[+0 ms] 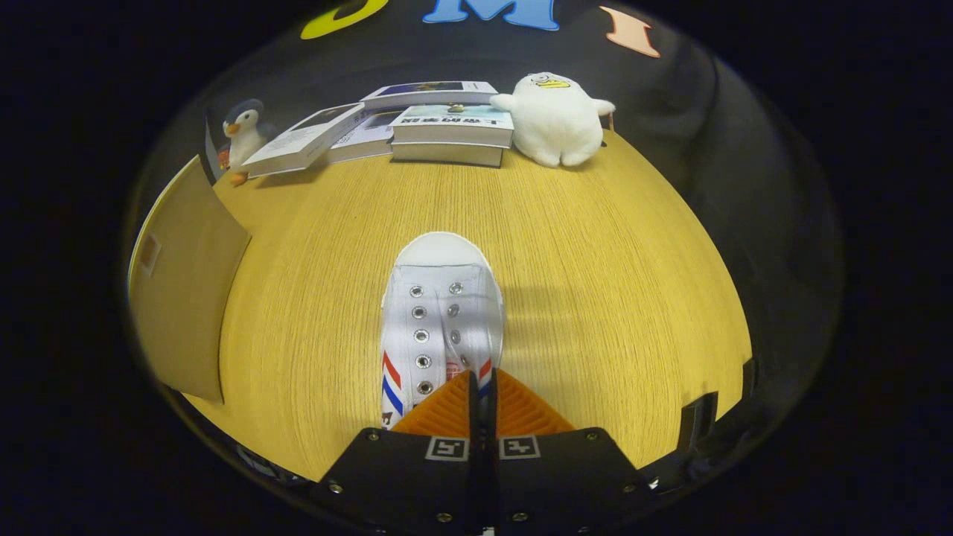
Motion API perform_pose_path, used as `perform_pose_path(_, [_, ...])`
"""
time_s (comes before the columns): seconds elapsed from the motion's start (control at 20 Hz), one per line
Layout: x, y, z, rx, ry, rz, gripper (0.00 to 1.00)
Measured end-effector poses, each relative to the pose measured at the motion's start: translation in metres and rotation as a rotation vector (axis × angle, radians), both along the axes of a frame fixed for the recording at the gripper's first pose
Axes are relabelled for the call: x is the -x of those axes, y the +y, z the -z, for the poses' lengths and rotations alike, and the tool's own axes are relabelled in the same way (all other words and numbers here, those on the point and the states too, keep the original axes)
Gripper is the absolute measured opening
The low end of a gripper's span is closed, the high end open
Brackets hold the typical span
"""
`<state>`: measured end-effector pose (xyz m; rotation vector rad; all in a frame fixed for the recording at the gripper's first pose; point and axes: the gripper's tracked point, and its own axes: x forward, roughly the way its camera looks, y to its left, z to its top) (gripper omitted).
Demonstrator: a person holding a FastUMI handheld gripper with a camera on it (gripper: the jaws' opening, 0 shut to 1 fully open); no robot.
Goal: Open the storage box then place both shoes into the box .Put the left shoe in first, then the right shoe, with the right side of both shoes facing outward in a uniform manner.
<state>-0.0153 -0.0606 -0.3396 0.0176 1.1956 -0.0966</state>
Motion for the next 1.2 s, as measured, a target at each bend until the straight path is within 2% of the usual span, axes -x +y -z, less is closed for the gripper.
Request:
perform_pose_path(0.45, [-0.008,0.022,-0.035,-0.137,-0.045,0.088,0.01])
perform_pose_path(0.95, [-0.027,0.079,-0.101,-0.259,-0.122,0.08,0.01])
perform_pose_path(1.2, [-0.04,0.109,-0.138,-0.291,-0.164,0.048,0.01])
